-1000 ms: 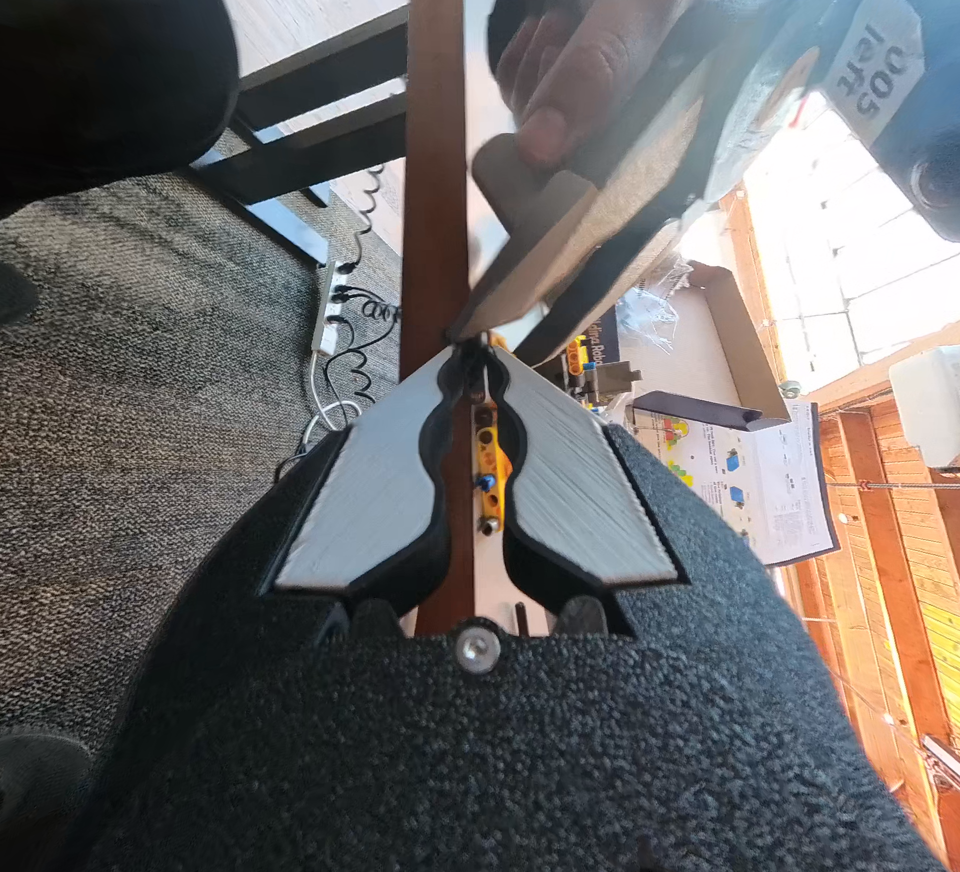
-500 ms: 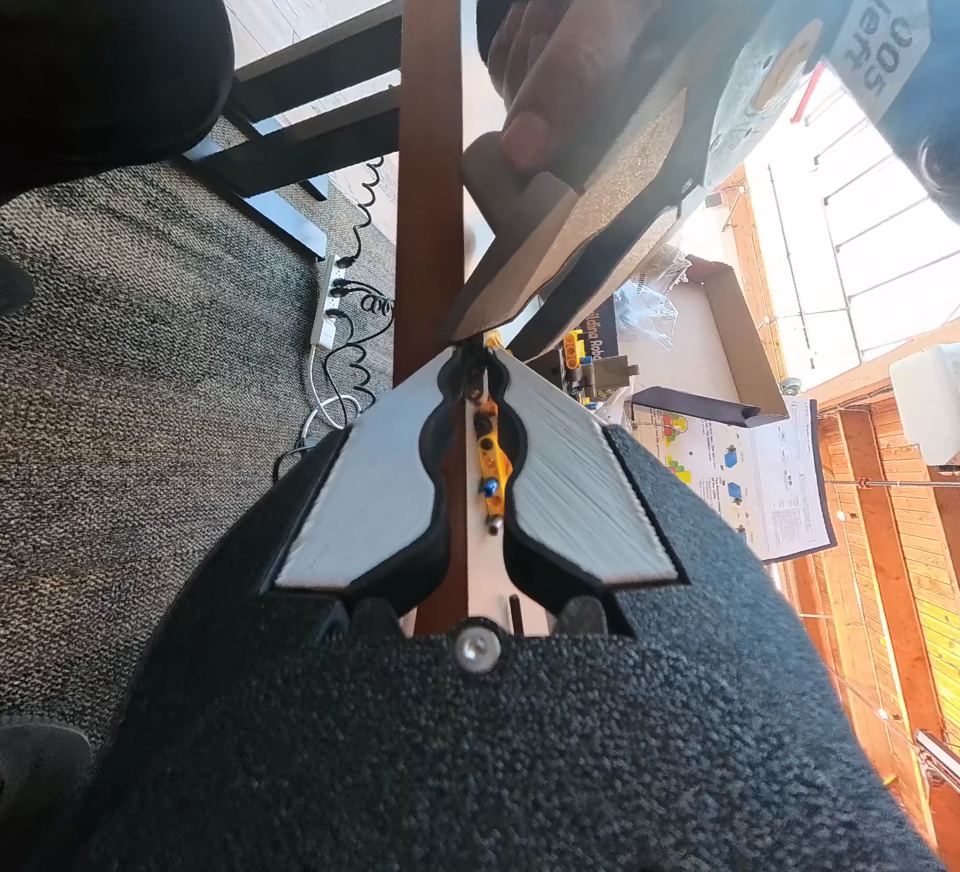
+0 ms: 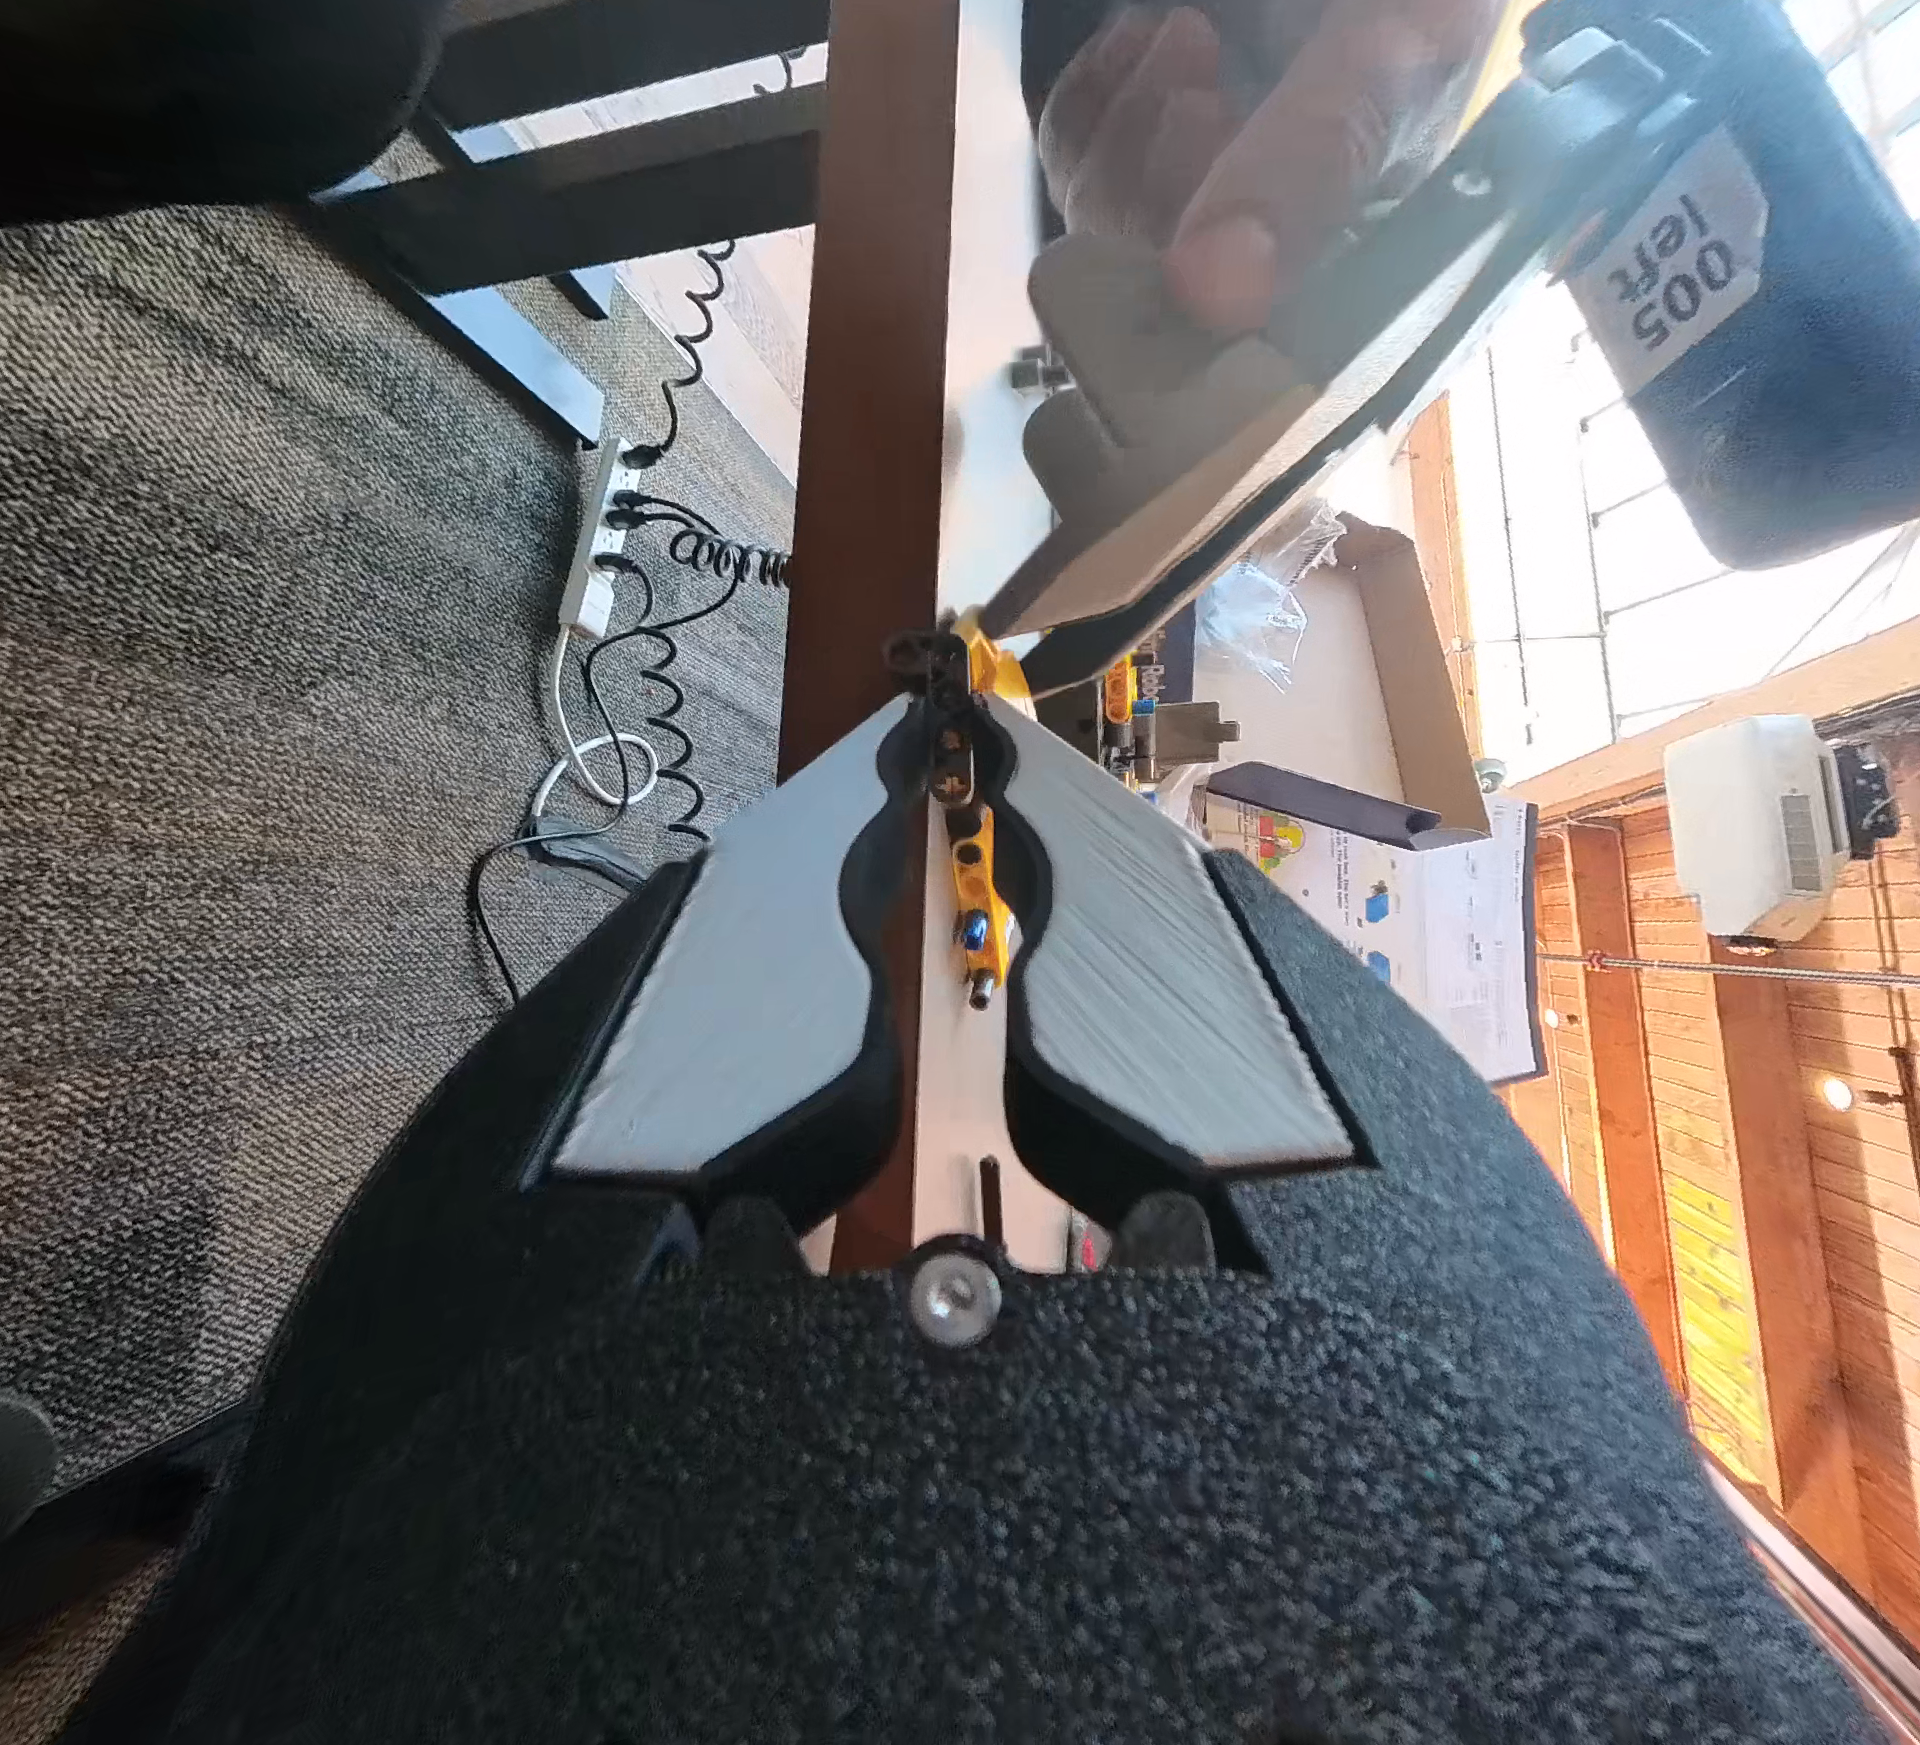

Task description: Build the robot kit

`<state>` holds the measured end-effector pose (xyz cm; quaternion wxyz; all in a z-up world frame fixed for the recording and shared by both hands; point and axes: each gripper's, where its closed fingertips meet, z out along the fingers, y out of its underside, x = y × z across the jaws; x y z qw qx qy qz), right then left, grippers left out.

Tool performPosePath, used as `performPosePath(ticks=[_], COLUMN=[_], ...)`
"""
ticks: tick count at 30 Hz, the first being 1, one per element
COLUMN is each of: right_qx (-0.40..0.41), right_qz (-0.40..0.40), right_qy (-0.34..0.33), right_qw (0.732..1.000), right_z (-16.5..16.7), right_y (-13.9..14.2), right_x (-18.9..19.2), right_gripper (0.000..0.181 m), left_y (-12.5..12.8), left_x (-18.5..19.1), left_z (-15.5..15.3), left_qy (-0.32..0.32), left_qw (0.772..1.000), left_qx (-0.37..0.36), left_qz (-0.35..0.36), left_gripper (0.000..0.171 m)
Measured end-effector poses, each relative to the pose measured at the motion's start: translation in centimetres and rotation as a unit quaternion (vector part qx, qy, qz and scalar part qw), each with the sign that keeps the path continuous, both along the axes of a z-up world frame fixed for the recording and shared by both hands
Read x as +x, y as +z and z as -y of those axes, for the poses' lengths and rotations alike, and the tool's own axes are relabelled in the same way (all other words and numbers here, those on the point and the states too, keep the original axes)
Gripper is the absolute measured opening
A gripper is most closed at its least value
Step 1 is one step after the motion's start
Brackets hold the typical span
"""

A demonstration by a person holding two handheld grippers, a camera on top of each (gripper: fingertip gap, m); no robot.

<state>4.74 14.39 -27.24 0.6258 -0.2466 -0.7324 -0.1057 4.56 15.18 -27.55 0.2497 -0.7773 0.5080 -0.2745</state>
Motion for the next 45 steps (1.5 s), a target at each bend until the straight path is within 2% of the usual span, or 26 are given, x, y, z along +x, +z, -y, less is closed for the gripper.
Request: performPosePath(ticks=[3,7,9,10,16,18,20,23,25,27,30,34,37,41,42,45], right_qx=[0.001,0.020,0.025,0.020,0.012,0.007,-0.004,-0.038,-0.064,-0.072,-0.063,-0.060,-0.053,-0.019,-0.008,-0.015], right_qz=[-0.006,-0.006,-0.005,0.000,-0.007,-0.021,-0.042,-0.071,-0.086,-0.094,-0.091,-0.087,-0.074,-0.055,-0.056,-0.058], right_qy=[-0.002,-0.001,0.002,0.003,-0.017,-0.022,-0.029,-0.032,-0.022,-0.012,-0.008,-0.011,-0.015,-0.011,-0.013,-0.021], right_qw=[1.000,1.000,1.000,1.000,1.000,1.000,0.999,0.996,0.994,0.993,0.994,0.994,0.996,0.998,0.998,0.998], right_z=[0.0,0.1,0.5,0.7,1.6,1.8,1.9,2.3,3.0,3.5,3.9,3.8,3.6,3.9,3.8,3.6], right_y=[0.0,0.0,0.0,-0.2,-0.7,-0.1,0.7,1.8,2.4,2.8,2.9,2.9,2.7,2.6,2.8,3.2], right_x=[0.0,0.0,0.0,0.1,0.7,0.8,1.1,1.5,1.4,1.1,0.7,0.8,0.8,0.7,0.7,0.8], right_gripper=[0.005,0.005,0.005,0.009,0.009,0.008,0.008,0.007,0.006,0.006,0.006,0.006,0.006,0.007,0.007,0.007], left_y=[0.7,0.3,-0.2,-0.2,-0.2,0.3,2.3,4.6,3.9,2.5,1.0,1.4,1.3,1.2,1.3,1.7], left_x=[0.4,0.6,0.8,0.9,-0.1,-0.3,-0.1,0.6,1.2,1.9,2.1,2.4,2.5,2.6,2.5,2.5], left_z=[-0.2,-0.8,-0.6,-0.6,-0.5,-1.0,-0.7,2.4,4.1,5.4,5.6,5.6,5.2,5.6,5.4,5.2], left_qy=[0.009,0.014,0.000,-0.006,-0.060,-0.040,-0.019,-0.005,0.015,0.023,0.054,0.086,0.114,0.122,0.126,0.136], left_qw=[1.000,1.000,1.000,1.000,0.997,0.998,0.999,0.998,0.996,0.996,0.995,0.988,0.981,0.979,0.978,0.973], left_qx=[-0.008,-0.018,-0.027,-0.028,-0.046,-0.046,-0.018,0.053,0.083,0.083,0.080,0.073,0.098,0.073,0.083,0.108], left_qz=[0.021,0.009,-0.001,-0.001,-0.016,-0.012,0.022,0.042,0.030,0.024,0.030,0.101,0.122,0.145,0.144,0.153], left_gripper=[0.041,0.034,0.026,0.026,0.025,0.038,0.037,0.034,0.032,0.032,0.011,0.006,0.005,0.010,0.005,0.005])
